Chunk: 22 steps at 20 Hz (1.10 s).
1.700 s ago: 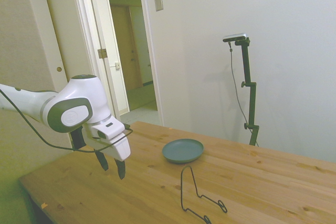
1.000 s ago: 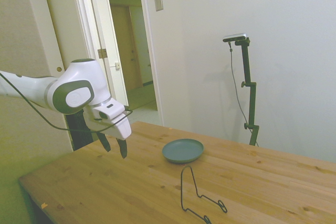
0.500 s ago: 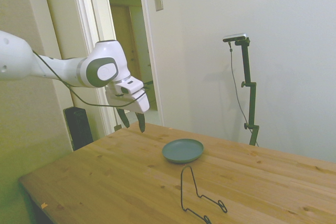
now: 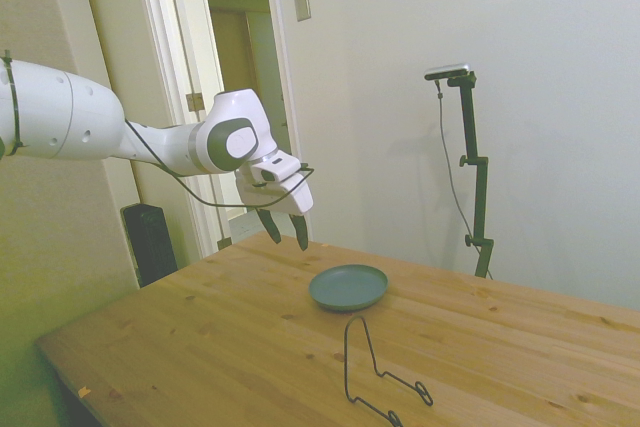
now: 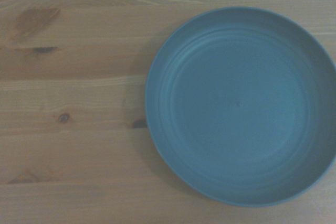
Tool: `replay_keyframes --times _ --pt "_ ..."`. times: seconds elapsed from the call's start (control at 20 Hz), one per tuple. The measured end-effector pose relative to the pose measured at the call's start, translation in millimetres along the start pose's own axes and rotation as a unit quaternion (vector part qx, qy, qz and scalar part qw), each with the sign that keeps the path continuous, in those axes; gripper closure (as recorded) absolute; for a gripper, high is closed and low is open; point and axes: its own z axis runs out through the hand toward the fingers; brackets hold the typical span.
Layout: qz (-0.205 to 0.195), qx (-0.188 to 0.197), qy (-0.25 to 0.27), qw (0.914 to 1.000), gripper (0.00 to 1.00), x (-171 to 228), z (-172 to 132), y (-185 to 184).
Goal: Load the plate
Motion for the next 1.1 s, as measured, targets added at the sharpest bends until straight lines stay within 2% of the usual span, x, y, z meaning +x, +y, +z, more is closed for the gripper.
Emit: replay_keyframes --times 0.4,1.1 --pt "0.019 -0.015 0.027 0.9993 0.0 4 40 -20" --pt "0.034 -0.042 0.019 0.9983 0.0 22 98 -48"
